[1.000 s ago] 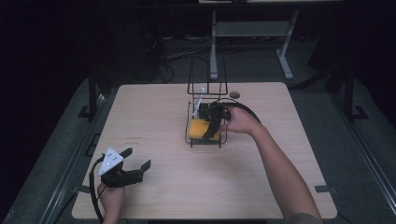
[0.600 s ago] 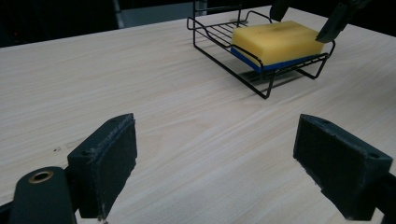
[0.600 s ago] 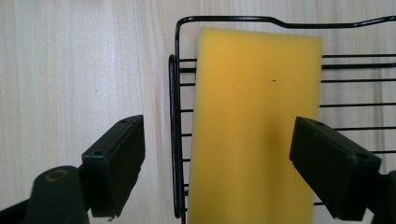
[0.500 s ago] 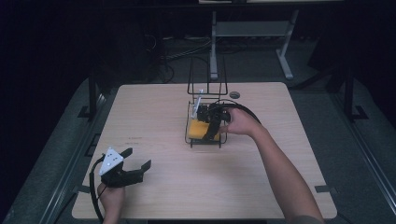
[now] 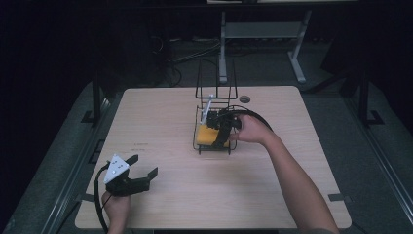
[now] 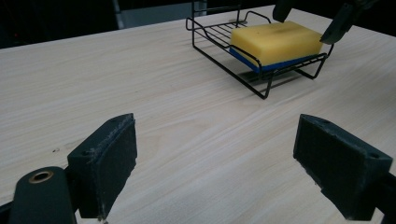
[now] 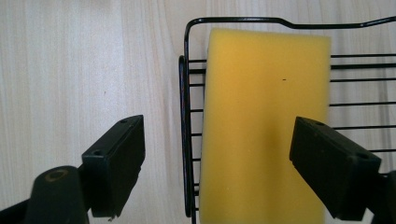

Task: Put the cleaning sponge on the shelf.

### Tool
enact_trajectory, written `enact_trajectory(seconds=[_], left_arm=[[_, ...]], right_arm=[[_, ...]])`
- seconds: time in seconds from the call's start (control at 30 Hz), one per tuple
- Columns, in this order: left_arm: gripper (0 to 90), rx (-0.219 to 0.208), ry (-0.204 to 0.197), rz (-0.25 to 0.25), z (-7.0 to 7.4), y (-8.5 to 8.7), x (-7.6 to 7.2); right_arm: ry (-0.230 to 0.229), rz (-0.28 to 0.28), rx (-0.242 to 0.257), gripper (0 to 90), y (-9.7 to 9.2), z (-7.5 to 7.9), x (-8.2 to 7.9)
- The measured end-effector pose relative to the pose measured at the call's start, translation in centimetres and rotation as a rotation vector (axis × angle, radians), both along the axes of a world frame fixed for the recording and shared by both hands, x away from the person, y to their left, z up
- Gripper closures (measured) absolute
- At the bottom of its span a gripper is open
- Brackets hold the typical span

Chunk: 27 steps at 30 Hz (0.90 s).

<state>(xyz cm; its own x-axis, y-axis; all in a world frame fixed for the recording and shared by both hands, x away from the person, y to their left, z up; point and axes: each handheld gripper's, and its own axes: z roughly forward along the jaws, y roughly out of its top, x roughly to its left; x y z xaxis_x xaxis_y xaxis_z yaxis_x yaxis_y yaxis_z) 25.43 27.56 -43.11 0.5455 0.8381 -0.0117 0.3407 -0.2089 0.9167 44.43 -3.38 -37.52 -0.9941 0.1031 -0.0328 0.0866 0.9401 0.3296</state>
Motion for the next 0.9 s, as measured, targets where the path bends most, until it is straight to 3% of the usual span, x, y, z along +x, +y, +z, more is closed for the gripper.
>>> enact_trajectory(seconds=[0.9], left_arm=[[12.8, 0.010, 0.000, -0.004, 0.0, -0.2, 0.0]], right_arm=[[0.011, 0.001, -0.003, 17.8, -0.7, 0.0, -1.5]])
